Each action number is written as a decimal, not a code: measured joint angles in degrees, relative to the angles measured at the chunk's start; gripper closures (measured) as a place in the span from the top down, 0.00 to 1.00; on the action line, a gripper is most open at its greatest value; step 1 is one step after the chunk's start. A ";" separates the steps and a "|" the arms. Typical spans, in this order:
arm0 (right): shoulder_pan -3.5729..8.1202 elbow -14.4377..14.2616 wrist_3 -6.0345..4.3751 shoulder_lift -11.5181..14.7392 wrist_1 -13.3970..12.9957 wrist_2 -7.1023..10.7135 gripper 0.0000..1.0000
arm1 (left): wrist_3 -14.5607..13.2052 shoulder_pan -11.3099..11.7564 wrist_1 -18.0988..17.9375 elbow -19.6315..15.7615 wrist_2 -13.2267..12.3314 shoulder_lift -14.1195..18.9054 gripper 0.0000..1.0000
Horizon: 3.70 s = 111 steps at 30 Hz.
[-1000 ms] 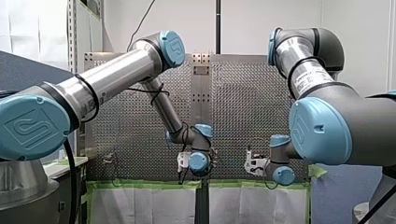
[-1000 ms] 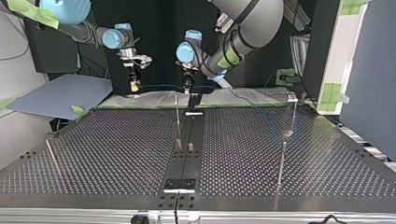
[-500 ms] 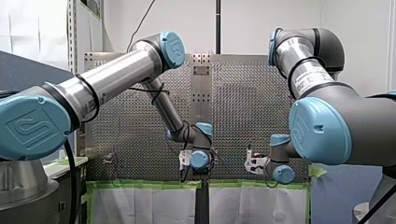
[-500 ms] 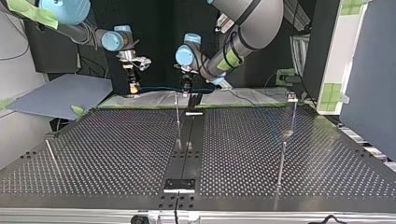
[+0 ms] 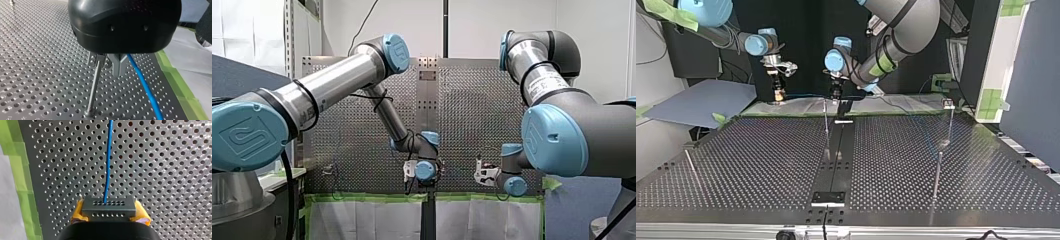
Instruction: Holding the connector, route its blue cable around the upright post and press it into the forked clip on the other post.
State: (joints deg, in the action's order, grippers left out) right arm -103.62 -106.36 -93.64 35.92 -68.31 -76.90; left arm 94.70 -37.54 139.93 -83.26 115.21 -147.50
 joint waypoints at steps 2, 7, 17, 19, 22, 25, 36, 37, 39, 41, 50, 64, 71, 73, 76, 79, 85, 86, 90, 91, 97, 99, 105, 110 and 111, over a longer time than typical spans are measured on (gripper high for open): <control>0.01 0.11 -0.06 -0.04 0.00 -0.08 0.31 | 0.00 0.08 0.00 0.03 -0.10 0.02 0.00; 0.03 0.43 -0.14 -0.10 -0.04 -0.41 0.31 | 0.04 0.30 0.06 0.17 -0.63 0.00 0.00; 0.04 0.62 -0.16 -0.19 -0.08 -0.86 0.31 | 0.34 0.71 0.57 0.33 -0.87 -0.14 0.00; 0.03 0.67 -0.16 -0.20 -0.08 -0.88 0.31 | 0.49 0.85 0.72 0.41 -1.23 -0.44 0.00; 0.03 0.78 -0.16 -0.25 -0.09 -0.88 0.31 | 0.70 1.04 0.78 0.52 -1.56 -0.80 0.00; 0.03 0.91 -0.19 -0.26 -0.05 -0.89 0.31 | 0.85 1.23 0.84 0.73 -1.77 -0.94 0.00; 0.24 1.64 -0.39 -0.27 0.60 -0.89 0.31 | 0.92 2.10 1.70 2.06 -2.03 -0.98 0.00; 0.26 1.68 -0.40 -0.27 0.64 -0.89 0.31 | 0.92 2.17 1.76 2.18 -2.04 -0.98 0.00; 0.32 1.81 -0.40 -0.27 0.82 -0.89 0.31 | 0.92 2.28 1.84 2.36 -2.05 -0.98 0.00; 0.40 1.95 -0.41 -0.27 0.98 -0.89 0.31 | 0.92 2.38 1.96 2.61 -2.05 -0.98 0.00; 0.67 2.94 -0.63 -0.28 1.63 -1.02 0.31 | 0.90 2.69 3.29 4.25 -2.59 -0.98 0.00; 0.81 6.67 -0.69 -0.31 4.89 -1.06 0.31 | 0.66 3.15 5.35 6.14 -2.73 -0.98 0.00; 0.83 7.53 -0.70 -0.33 5.38 -1.06 0.31 | 0.55 3.46 6.06 6.82 -2.75 -0.98 0.00; 0.82 7.69 -0.70 -0.32 5.46 -1.06 0.31 | 0.52 3.48 6.16 6.95 -2.75 -0.98 0.00; 0.82 7.77 -0.69 -0.32 5.47 -1.06 0.31 | 0.50 3.49 6.22 7.01 -2.75 -0.98 0.00; 0.82 7.81 -0.63 -0.32 5.46 -1.06 0.31 | 0.49 3.50 6.23 7.01 -2.75 -0.98 0.00; 0.82 7.85 -0.55 -0.35 5.52 -1.00 0.31 | 0.12 3.45 6.24 7.00 -2.72 -0.98 0.38; 0.82 7.85 -0.55 -0.36 5.53 -0.98 0.31 | -0.09 3.44 6.24 7.00 -2.68 -0.98 0.51; 0.82 7.85 -0.53 -0.37 5.54 -0.91 0.31 | -1.30 3.27 6.66 6.99 -1.86 -0.96 0.54; 0.82 7.85 -0.52 -0.37 5.54 -0.90 0.31 | -1.64 3.20 6.86 6.99 -1.46 -0.97 0.54; 0.82 7.83 -0.51 -0.41 5.54 -0.89 0.31 | -2.23 3.32 7.71 6.99 -1.77 -0.94 0.64; 0.82 7.82 -0.51 -0.40 5.56 -0.89 0.31 | -2.35 3.40 8.08 6.99 -2.34 -0.94 0.76; 0.82 7.81 -0.62 -0.43 5.81 -0.86 0.31 | -4.11 3.48 9.85 6.99 -3.38 -0.90 1.00; 0.74 7.81 -0.68 -0.44 5.90 -0.81 0.31 | -4.61 3.36 12.27 6.99 -1.98 -0.75 1.00; 0.71 7.81 -0.71 -0.44 5.93 -0.81 0.31 | -4.64 3.27 12.74 6.99 -1.82 -0.73 1.00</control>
State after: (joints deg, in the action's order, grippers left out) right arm -102.91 -98.55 -94.35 35.48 -62.38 -77.71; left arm 90.06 -34.26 152.67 -76.27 113.38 -148.22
